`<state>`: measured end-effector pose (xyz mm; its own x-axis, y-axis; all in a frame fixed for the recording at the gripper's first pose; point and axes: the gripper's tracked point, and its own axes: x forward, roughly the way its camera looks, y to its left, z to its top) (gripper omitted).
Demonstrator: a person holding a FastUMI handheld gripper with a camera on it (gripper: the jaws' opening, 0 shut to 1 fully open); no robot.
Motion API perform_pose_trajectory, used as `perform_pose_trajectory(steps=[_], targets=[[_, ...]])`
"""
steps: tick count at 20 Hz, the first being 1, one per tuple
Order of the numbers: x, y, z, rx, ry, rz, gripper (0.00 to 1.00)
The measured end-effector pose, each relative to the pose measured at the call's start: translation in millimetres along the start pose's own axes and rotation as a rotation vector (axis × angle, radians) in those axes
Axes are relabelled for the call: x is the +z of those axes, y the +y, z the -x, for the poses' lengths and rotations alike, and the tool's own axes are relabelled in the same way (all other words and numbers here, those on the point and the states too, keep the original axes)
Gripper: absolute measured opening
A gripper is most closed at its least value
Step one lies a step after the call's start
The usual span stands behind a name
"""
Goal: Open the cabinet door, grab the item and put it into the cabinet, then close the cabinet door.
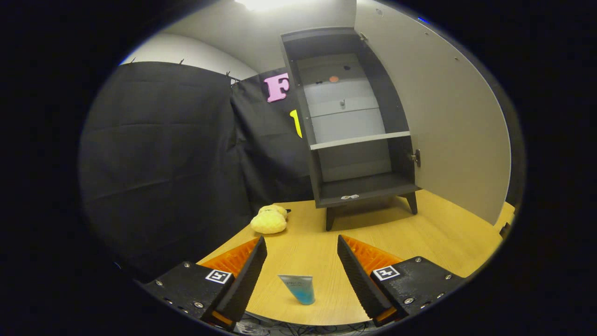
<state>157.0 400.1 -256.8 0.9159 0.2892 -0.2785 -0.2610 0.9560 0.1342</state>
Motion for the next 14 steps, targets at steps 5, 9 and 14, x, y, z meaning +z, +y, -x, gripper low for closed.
perform_pose_trajectory(steps=[5,9,14], targets=[[-49.3,15.7,-14.7,0.009,0.103,0.003,0.91],[-90.2,10.1,-25.0,-0.028,0.202,0.027,0.85],[-129.1,-1.1,-34.2,-0.069,0.307,0.058,0.71]])
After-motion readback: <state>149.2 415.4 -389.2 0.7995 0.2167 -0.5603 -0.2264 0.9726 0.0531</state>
